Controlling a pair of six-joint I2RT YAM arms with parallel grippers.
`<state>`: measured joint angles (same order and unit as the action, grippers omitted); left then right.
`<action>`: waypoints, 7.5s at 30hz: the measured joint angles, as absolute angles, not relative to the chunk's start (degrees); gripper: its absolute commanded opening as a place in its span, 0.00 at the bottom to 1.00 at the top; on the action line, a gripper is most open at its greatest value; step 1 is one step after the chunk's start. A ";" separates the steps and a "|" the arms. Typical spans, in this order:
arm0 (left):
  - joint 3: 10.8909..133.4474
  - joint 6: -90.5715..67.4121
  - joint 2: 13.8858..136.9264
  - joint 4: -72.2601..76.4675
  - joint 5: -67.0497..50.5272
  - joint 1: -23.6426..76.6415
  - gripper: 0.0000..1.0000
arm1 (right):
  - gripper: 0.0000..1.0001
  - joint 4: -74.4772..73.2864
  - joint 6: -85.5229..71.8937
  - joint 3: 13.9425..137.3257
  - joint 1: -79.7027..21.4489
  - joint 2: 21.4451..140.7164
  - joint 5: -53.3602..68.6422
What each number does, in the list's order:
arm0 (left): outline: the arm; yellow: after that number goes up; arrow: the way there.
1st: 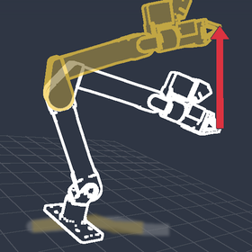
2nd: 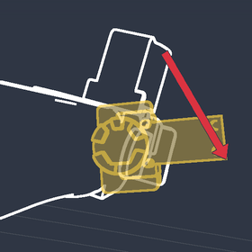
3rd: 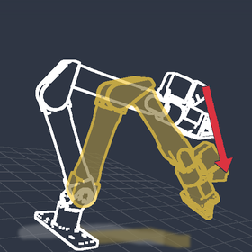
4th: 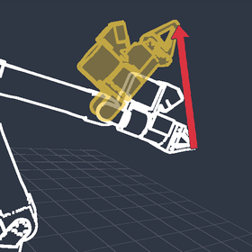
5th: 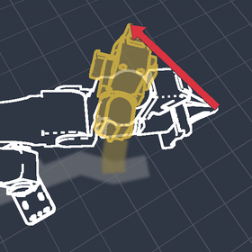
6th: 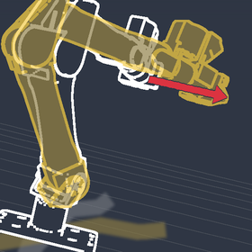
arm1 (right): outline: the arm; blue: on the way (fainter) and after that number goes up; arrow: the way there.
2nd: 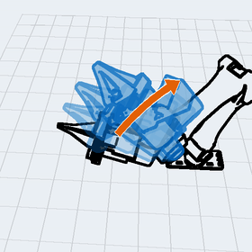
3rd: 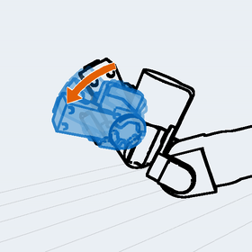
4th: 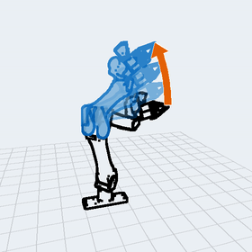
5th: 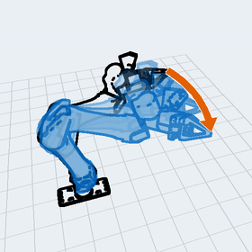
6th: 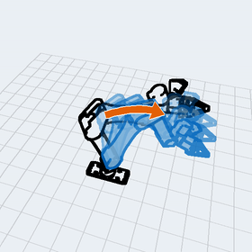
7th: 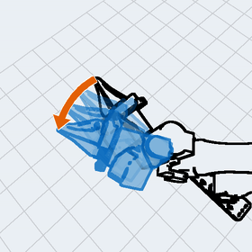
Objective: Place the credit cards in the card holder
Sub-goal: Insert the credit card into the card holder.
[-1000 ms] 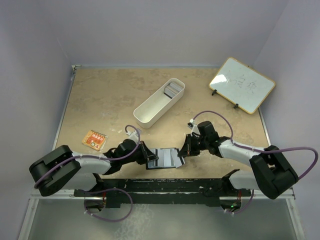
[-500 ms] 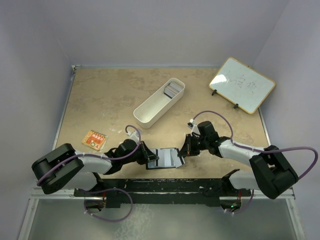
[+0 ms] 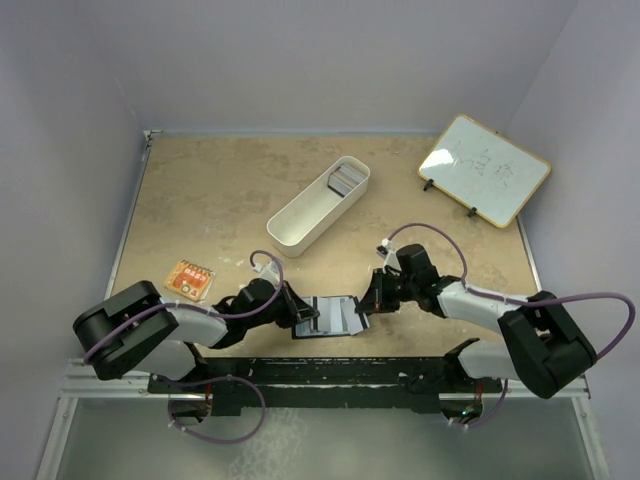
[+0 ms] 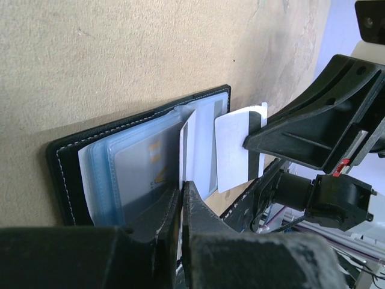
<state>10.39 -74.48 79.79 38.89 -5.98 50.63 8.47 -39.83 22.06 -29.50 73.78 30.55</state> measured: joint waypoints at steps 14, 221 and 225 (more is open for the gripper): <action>10.39 -75.83 81.54 41.04 -4.75 50.68 0.06 | 0.00 9.45 -41.08 21.17 -29.50 72.79 30.09; 14.68 -78.46 68.73 26.55 -8.29 47.24 0.66 | 0.00 12.53 -50.02 26.04 -43.03 77.25 18.17; 14.70 -78.52 68.82 26.74 -8.32 47.24 0.66 | 0.00 13.30 -50.11 25.67 -43.03 77.25 18.63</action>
